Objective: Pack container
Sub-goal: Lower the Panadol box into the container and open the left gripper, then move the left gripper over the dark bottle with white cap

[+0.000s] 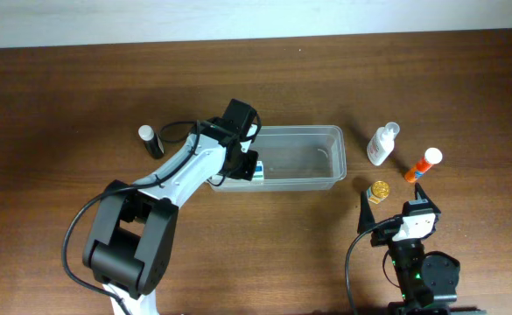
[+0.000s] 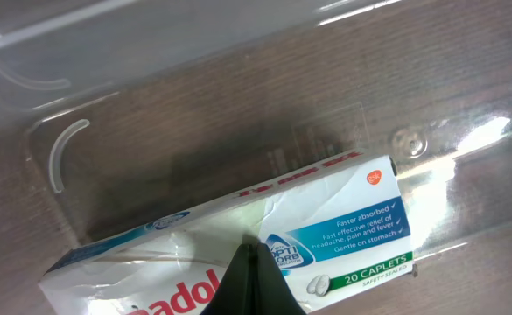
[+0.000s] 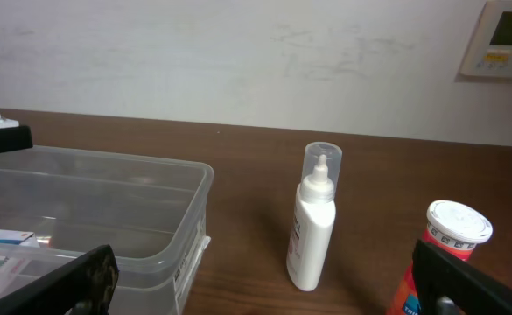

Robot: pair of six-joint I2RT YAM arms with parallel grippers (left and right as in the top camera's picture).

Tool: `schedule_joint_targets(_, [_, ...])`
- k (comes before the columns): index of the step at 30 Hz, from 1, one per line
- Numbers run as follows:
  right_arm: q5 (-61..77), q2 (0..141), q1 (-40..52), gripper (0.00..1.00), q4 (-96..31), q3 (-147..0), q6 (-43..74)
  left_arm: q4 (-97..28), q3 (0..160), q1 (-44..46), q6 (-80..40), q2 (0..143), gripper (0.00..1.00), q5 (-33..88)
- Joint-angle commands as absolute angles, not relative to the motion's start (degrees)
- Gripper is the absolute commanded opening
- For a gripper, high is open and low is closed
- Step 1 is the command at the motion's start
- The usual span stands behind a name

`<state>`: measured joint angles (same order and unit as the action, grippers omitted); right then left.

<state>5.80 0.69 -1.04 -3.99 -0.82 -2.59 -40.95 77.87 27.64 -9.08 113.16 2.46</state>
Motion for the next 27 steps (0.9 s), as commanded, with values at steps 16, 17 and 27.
schedule_joint_targets(16, [5.32,0.21,-1.52,0.98,-4.01,-0.32,-2.50,-51.59,97.10,25.67,-9.82,107.57,0.01,3.92])
schedule_joint_targets(17, [5.32,0.21,-1.52,0.98,-4.01,-0.32,-2.50,-52.40,98.35,24.99,-9.82,106.98,0.01,3.20])
schedule_joint_targets(27, [5.32,0.21,-1.52,0.98,-4.01,-0.32,-2.50,-58.92,100.88,11.60,-9.76,103.48,0.42,-2.79])
